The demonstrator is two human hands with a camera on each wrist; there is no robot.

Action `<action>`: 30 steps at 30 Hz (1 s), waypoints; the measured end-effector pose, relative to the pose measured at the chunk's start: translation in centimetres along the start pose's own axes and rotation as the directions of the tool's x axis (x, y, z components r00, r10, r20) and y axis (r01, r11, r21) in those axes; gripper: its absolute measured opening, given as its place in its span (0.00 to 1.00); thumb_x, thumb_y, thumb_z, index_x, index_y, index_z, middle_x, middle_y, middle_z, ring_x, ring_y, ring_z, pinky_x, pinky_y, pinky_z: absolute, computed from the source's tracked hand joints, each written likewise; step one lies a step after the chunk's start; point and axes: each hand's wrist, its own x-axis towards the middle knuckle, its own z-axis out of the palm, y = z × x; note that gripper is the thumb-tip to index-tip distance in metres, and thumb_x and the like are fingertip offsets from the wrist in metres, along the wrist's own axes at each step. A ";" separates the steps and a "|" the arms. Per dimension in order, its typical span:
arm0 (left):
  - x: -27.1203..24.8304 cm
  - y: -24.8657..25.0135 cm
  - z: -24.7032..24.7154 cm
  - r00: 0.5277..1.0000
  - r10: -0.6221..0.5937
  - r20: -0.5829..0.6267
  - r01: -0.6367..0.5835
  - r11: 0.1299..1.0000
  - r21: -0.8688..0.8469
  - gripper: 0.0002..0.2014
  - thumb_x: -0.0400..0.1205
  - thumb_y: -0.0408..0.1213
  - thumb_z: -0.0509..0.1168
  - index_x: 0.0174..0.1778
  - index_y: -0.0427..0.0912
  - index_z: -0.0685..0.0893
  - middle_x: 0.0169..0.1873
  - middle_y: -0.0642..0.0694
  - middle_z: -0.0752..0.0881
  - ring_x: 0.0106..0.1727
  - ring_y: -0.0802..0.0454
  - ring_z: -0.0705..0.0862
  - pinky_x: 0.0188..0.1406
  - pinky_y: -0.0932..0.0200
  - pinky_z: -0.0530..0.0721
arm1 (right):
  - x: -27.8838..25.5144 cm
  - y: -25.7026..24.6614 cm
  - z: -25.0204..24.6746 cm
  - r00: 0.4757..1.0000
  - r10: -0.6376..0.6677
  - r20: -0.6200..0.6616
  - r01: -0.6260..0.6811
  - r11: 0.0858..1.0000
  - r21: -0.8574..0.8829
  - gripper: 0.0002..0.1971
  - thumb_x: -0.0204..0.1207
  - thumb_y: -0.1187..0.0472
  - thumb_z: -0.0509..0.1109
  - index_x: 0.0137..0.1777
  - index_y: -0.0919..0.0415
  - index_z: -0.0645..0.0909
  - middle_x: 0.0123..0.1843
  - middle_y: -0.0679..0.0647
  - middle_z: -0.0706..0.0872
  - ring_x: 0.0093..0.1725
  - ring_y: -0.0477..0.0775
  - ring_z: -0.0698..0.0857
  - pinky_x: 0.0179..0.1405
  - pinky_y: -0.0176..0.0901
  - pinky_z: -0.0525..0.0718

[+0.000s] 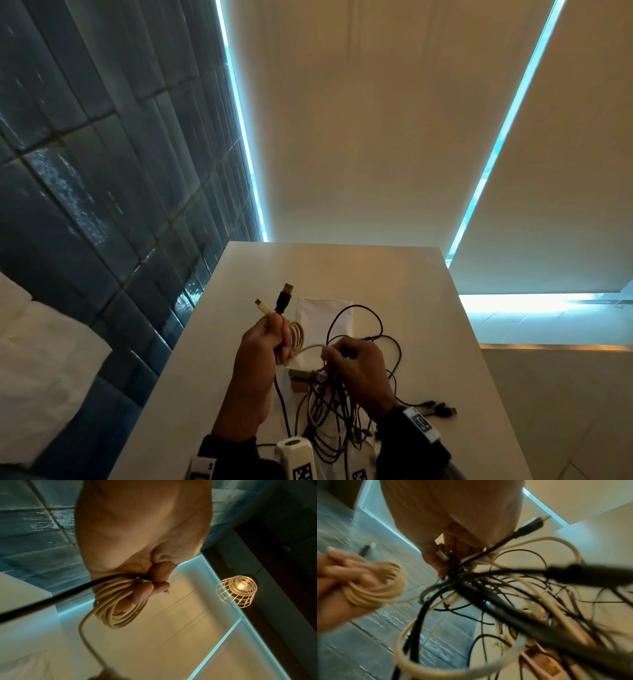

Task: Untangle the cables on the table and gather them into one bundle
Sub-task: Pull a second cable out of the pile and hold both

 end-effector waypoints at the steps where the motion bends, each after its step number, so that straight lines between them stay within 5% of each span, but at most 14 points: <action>1: 0.0 -0.1 0.1 1.000 -0.012 0.009 0.012 0.999 0.040 0.22 0.89 0.40 0.49 0.30 0.37 0.71 0.22 0.44 0.69 0.27 0.50 0.66 0.34 0.55 0.67 | 0.1 -0.9 -0.1 0.999 -0.021 -0.031 0.022 0.999 0.028 0.09 0.75 0.58 0.75 0.35 0.59 0.87 0.30 0.53 0.89 0.31 0.47 0.87 0.35 0.41 0.86; 5: 0.1 -0.4 0.9 0.999 -0.048 -0.011 0.049 0.990 0.129 0.22 0.90 0.39 0.49 0.30 0.37 0.72 0.22 0.43 0.69 0.27 0.49 0.66 0.31 0.56 0.67 | -0.1 -4.1 0.3 0.991 -0.116 -0.073 0.127 0.979 0.161 0.04 0.75 0.62 0.76 0.39 0.60 0.88 0.33 0.52 0.89 0.31 0.46 0.88 0.33 0.40 0.88; 13: 1.0 -0.2 0.8 0.996 -0.066 -0.067 0.073 0.991 0.116 0.21 0.89 0.40 0.51 0.35 0.37 0.81 0.36 0.35 0.84 0.38 0.44 0.80 0.44 0.51 0.80 | -0.8 -4.3 1.0 0.970 -0.244 0.003 0.232 0.926 0.299 0.04 0.77 0.66 0.73 0.45 0.57 0.88 0.40 0.58 0.90 0.40 0.68 0.88 0.42 0.66 0.89; 17: 0.7 0.1 0.6 0.998 -0.049 -0.028 0.046 0.992 -0.116 0.19 0.88 0.39 0.50 0.32 0.39 0.74 0.27 0.43 0.77 0.27 0.51 0.73 0.39 0.51 0.74 | -0.6 -4.3 0.8 0.980 -0.185 0.071 0.154 0.938 0.311 0.04 0.79 0.66 0.70 0.43 0.62 0.85 0.34 0.54 0.86 0.32 0.57 0.84 0.36 0.51 0.87; 22: 0.5 1.1 -0.1 0.996 -0.037 0.086 0.078 0.829 -0.554 0.18 0.86 0.40 0.52 0.30 0.42 0.74 0.25 0.49 0.70 0.24 0.56 0.66 0.33 0.58 0.70 | 0.0 -2.9 -0.5 0.980 -0.037 0.196 0.014 0.993 0.118 0.05 0.79 0.64 0.71 0.44 0.64 0.85 0.34 0.53 0.88 0.33 0.49 0.87 0.38 0.37 0.84; 25: 0.6 1.6 -0.3 0.993 -0.015 0.118 0.084 0.791 -0.606 0.17 0.84 0.41 0.54 0.28 0.43 0.75 0.25 0.49 0.69 0.24 0.56 0.65 0.29 0.61 0.72 | 0.0 -2.6 -0.4 0.971 -0.052 0.235 0.014 0.987 0.158 0.03 0.79 0.66 0.70 0.48 0.65 0.85 0.36 0.55 0.89 0.36 0.52 0.88 0.43 0.42 0.88; 30: 0.7 1.7 -0.3 0.994 0.002 0.113 0.073 0.750 -0.657 0.17 0.83 0.43 0.55 0.28 0.44 0.76 0.25 0.50 0.69 0.24 0.57 0.65 0.28 0.63 0.72 | -0.7 -1.7 0.7 0.955 -0.075 0.286 -0.021 0.947 0.321 0.07 0.78 0.61 0.72 0.43 0.65 0.84 0.33 0.54 0.86 0.32 0.49 0.84 0.34 0.38 0.82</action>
